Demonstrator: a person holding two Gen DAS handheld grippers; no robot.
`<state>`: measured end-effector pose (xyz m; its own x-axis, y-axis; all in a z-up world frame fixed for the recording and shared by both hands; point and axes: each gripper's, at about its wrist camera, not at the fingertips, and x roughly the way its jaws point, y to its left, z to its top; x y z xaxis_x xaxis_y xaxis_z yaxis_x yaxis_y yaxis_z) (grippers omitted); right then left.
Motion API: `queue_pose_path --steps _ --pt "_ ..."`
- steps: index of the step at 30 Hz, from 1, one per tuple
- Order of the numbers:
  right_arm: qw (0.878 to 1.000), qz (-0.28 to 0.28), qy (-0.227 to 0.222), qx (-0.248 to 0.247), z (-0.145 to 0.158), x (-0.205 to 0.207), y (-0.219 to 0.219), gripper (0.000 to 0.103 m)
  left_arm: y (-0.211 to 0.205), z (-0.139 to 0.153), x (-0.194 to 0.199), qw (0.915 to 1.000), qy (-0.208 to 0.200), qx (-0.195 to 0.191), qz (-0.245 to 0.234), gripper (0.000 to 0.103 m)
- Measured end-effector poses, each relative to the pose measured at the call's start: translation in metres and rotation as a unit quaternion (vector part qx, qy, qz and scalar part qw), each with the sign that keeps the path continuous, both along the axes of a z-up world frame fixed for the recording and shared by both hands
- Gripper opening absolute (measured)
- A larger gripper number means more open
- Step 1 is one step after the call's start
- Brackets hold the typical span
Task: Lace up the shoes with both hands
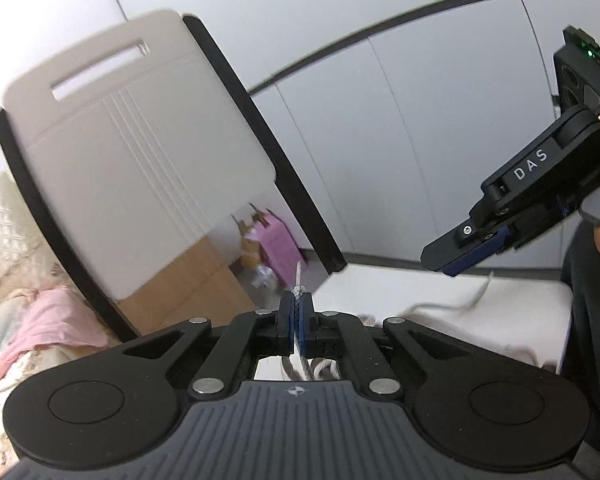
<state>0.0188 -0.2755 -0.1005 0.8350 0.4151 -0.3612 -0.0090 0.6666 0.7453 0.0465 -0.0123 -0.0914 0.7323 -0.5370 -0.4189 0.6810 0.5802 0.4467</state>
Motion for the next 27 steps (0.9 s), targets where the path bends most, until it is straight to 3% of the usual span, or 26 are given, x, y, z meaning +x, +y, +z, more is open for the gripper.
queue_pose_path --steps 8,10,15,21,27 --pt "0.987 0.039 0.005 -0.156 -0.002 0.010 0.043 0.031 -0.005 -0.025 0.008 0.9965 0.046 0.052 -0.046 0.003" --pt "0.986 0.046 0.008 -0.162 -0.006 0.012 0.047 0.031 -0.006 -0.027 0.010 0.9959 0.055 0.053 -0.049 0.003" --pt "0.984 0.044 0.023 -0.169 -0.013 0.014 0.049 0.016 -0.008 -0.026 0.030 0.9950 0.061 0.063 -0.048 0.003" --pt "0.990 0.038 0.028 -0.137 -0.015 0.013 0.043 0.016 -0.006 -0.028 0.026 0.9945 0.065 0.063 -0.053 0.003" --pt "0.998 0.020 0.053 -0.033 -0.027 0.014 0.024 0.016 -0.007 -0.028 0.022 0.9920 0.070 0.079 -0.070 0.003"
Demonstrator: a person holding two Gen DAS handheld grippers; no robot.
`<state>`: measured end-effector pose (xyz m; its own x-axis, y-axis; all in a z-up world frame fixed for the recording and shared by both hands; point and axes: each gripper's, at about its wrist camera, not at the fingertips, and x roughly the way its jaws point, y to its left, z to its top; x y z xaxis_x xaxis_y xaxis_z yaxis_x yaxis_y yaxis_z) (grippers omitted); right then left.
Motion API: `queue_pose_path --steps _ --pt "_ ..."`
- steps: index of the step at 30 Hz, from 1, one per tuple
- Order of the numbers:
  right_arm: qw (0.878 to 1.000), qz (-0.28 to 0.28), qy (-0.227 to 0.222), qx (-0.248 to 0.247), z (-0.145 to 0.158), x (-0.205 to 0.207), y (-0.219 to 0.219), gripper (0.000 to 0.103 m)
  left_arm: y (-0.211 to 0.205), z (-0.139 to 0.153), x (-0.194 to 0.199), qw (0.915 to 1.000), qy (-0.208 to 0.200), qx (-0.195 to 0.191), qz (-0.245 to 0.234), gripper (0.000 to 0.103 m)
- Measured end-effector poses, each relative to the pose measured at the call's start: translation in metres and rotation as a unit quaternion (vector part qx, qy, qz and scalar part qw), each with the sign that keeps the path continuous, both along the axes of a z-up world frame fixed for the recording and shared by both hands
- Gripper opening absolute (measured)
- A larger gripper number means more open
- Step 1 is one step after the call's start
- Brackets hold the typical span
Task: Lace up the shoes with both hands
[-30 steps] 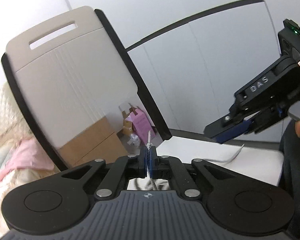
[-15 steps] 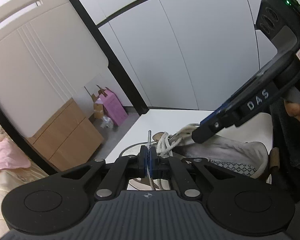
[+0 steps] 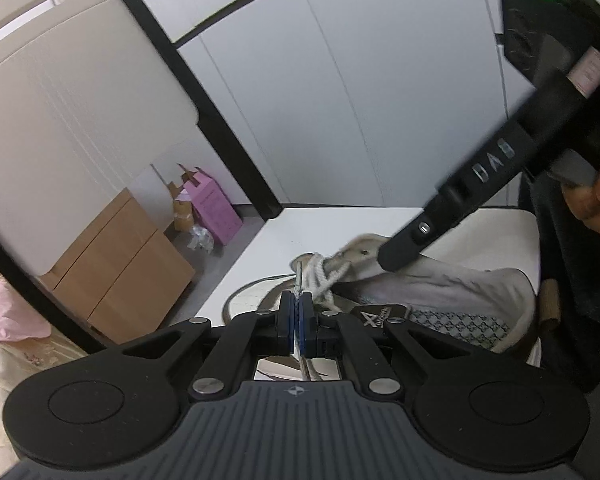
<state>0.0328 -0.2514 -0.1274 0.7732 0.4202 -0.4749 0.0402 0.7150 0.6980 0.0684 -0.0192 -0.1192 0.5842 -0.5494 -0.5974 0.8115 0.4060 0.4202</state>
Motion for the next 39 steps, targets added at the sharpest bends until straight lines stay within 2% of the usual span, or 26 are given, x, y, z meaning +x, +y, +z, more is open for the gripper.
queue_pose_path --steps 3,7,20,25,28,39 --pt "0.999 -0.010 0.014 0.050 -0.007 0.001 -0.009 0.016 -0.002 -0.002 0.001 0.9999 0.003 0.009 -0.008 0.003" --pt "0.996 -0.020 0.021 0.084 -0.012 0.002 -0.012 0.017 -0.005 -0.005 0.004 0.9998 -0.001 0.017 -0.011 0.003" --pt "0.993 -0.023 0.024 0.111 -0.018 0.004 -0.016 0.017 -0.016 -0.020 -0.004 0.9960 -0.038 0.055 -0.059 0.002" --pt "0.993 -0.021 0.024 0.112 -0.019 0.006 -0.016 0.017 -0.023 -0.030 -0.019 0.9874 -0.094 0.088 -0.093 0.003" --pt "0.994 -0.018 0.022 0.102 -0.018 0.006 -0.014 0.018 -0.029 -0.035 -0.021 0.9839 -0.103 0.104 -0.102 0.002" --pt "0.994 -0.019 0.023 0.107 -0.027 0.009 -0.025 0.018 -0.025 -0.032 -0.024 0.9843 -0.111 0.086 -0.107 0.003"
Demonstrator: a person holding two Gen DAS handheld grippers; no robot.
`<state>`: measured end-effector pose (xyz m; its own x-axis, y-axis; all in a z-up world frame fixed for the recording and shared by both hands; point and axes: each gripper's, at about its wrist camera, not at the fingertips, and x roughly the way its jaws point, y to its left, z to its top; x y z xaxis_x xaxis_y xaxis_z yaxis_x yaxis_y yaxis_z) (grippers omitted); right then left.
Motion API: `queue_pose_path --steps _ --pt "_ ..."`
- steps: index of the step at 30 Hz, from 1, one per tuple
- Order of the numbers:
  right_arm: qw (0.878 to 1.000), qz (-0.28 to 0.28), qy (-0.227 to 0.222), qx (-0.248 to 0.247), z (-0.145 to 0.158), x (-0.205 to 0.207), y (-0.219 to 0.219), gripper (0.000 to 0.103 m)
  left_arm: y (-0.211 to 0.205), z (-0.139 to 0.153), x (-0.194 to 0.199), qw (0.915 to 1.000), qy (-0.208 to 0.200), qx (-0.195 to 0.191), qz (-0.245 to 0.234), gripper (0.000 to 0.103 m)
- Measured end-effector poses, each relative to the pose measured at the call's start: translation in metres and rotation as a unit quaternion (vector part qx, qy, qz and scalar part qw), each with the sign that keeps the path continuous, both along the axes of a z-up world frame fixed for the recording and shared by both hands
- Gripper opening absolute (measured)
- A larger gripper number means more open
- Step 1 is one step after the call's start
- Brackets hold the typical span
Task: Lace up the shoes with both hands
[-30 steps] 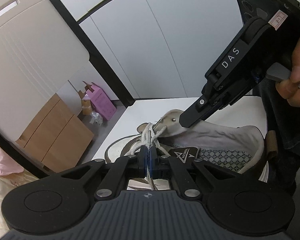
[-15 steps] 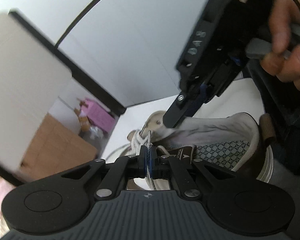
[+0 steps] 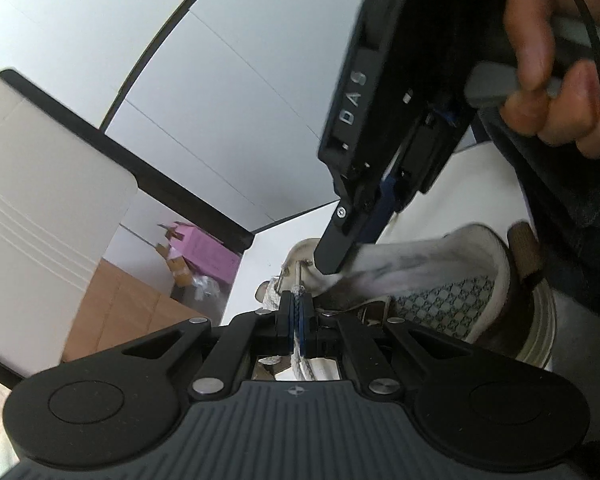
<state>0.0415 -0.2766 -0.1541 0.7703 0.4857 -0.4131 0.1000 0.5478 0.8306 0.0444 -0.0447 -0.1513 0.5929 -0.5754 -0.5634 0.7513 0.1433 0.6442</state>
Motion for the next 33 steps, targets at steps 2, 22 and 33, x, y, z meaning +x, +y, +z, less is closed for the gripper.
queue_pose_path --steps 2,22,33 --pt "1.000 0.000 0.000 0.000 0.000 0.000 0.001 0.018 -0.002 -0.003 -0.003 0.9999 -0.010 0.007 -0.005 0.003" --pt "1.000 0.000 0.002 0.004 -0.003 0.000 -0.004 0.018 -0.005 -0.007 -0.004 0.9994 -0.023 0.024 -0.013 0.003" --pt "1.000 0.001 0.003 0.007 0.003 -0.001 0.005 0.018 -0.003 -0.004 -0.003 0.9997 -0.016 0.016 -0.006 0.003"
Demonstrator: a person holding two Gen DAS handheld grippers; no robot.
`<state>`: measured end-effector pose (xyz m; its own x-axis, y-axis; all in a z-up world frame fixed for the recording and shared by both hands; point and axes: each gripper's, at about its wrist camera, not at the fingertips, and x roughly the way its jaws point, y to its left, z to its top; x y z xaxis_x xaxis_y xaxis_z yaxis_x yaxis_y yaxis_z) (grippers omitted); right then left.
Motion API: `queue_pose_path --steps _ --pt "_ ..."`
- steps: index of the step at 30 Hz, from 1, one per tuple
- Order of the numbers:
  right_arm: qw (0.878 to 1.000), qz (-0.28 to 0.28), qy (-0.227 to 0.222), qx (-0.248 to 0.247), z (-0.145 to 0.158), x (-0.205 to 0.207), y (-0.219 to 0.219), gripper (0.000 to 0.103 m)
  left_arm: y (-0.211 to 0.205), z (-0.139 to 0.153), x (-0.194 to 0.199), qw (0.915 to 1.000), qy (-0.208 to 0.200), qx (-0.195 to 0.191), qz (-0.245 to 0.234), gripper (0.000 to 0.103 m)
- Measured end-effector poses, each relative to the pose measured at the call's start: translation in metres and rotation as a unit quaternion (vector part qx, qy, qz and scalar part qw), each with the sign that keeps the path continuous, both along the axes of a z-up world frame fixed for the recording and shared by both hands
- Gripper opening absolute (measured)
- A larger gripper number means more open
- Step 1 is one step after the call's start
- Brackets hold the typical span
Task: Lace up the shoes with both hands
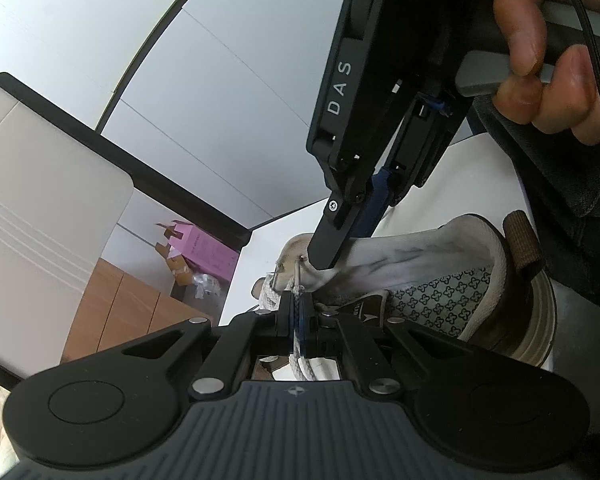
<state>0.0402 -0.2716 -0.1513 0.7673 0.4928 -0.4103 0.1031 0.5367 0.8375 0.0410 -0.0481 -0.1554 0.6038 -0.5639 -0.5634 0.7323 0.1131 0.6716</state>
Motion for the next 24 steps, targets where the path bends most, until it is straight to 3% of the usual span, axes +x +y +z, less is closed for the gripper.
queue_pose_path --steps 24 --pt "1.000 0.001 -0.001 -0.004 0.0019 -0.0026 0.0009 0.019 -0.0054 -0.0046 0.0019 0.9994 -0.023 0.024 -0.010 0.002"
